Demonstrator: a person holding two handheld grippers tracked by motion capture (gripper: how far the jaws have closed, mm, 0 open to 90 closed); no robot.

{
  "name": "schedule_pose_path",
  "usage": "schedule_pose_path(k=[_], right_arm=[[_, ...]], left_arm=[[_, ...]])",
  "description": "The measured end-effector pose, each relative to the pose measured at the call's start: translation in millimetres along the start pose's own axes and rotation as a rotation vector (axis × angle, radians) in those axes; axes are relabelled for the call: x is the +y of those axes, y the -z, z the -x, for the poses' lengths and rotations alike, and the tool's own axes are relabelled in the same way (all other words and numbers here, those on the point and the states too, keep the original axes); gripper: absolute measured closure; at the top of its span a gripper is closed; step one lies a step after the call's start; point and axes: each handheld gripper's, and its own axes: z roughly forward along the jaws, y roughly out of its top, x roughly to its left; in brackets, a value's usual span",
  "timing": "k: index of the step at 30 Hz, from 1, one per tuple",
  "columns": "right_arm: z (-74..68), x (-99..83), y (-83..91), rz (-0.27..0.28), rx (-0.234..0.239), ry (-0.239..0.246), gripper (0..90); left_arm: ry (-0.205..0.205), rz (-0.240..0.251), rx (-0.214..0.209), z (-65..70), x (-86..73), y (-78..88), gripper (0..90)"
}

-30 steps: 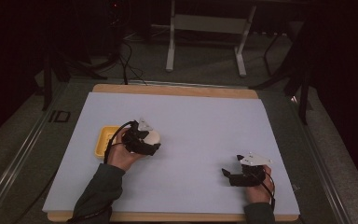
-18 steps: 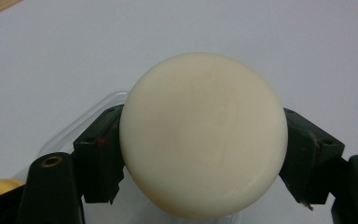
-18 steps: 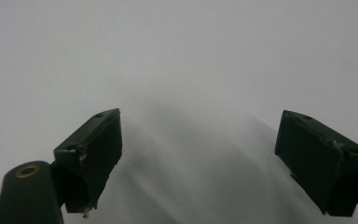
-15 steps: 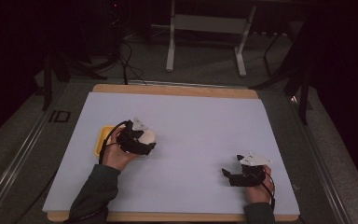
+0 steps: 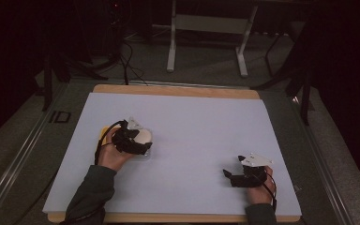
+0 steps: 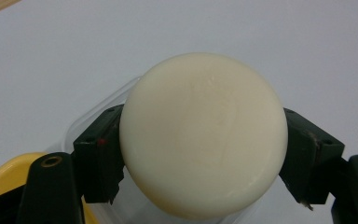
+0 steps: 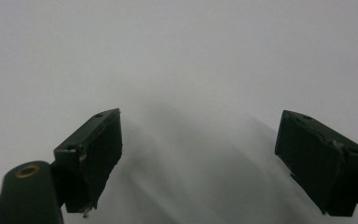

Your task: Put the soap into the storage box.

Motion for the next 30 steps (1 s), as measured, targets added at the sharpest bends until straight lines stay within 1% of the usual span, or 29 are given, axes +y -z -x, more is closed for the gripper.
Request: schedule_pose_path(k=[6,14,27,29,30], right_arm=[[-0.1,0.0,0.0,0.000,-0.001,0.001,14.7],[-0.6,0.1,-0.2,-0.003,-0.003,0.002,14.7],[-0.7,0.2,0.0,-0.006,-0.004,0.002,14.7],[-0.8,0.2,0.0,-0.006,-0.004,0.002,14.7],[-0.7,0.2,-0.1,-0.005,-0.004,0.001,14.7]], left_arm=[[0.011,-0.001,0.003,-4.7,-2.8,2.4,25.7],[0.030,0.002,0.020,-14.8,-6.3,9.2,25.7],[0.068,0.009,0.057,-32.1,-14.2,19.6,25.7],[0.072,0.010,0.060,-33.0,-14.7,20.1,25.7],[0.075,0.008,0.069,-36.2,-16.3,22.0,25.7]])
